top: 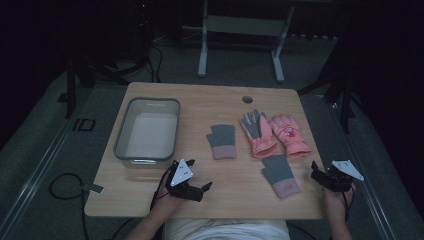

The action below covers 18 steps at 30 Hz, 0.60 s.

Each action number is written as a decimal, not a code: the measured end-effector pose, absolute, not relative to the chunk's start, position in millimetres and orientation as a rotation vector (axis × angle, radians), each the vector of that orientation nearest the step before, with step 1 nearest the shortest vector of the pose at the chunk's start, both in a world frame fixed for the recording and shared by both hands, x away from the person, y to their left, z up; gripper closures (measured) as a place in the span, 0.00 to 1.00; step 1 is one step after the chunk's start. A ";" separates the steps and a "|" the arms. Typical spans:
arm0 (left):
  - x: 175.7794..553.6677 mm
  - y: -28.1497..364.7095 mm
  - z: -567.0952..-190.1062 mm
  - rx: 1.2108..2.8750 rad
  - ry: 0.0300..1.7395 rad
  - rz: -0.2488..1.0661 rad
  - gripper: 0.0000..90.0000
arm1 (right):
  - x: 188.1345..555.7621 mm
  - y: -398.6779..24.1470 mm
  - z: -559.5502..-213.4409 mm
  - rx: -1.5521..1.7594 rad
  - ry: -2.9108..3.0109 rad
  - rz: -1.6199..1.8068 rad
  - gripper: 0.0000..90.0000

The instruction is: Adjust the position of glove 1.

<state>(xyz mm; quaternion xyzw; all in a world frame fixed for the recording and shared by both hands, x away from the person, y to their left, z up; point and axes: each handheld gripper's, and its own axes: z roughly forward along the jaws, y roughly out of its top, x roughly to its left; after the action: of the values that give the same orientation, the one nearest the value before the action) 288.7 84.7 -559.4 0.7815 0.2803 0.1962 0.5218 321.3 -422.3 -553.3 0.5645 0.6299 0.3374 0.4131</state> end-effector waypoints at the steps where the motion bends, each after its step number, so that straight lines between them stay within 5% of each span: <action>1: 288.8 84.8 -559.5 1.871 0.672 0.467 0.02 | 321.3 -422.6 -553.3 1.423 1.582 0.850 0.15; 18: 288.7 85.6 -559.5 1.864 0.669 0.468 0.02 | 320.3 -420.0 -548.8 1.427 1.617 0.837 0.15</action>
<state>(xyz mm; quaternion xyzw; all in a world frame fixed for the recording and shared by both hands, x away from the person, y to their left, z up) 288.7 85.6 -559.5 0.7795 0.2797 0.1955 0.5253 320.3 -420.0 -548.8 0.5648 0.6398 0.3312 0.4025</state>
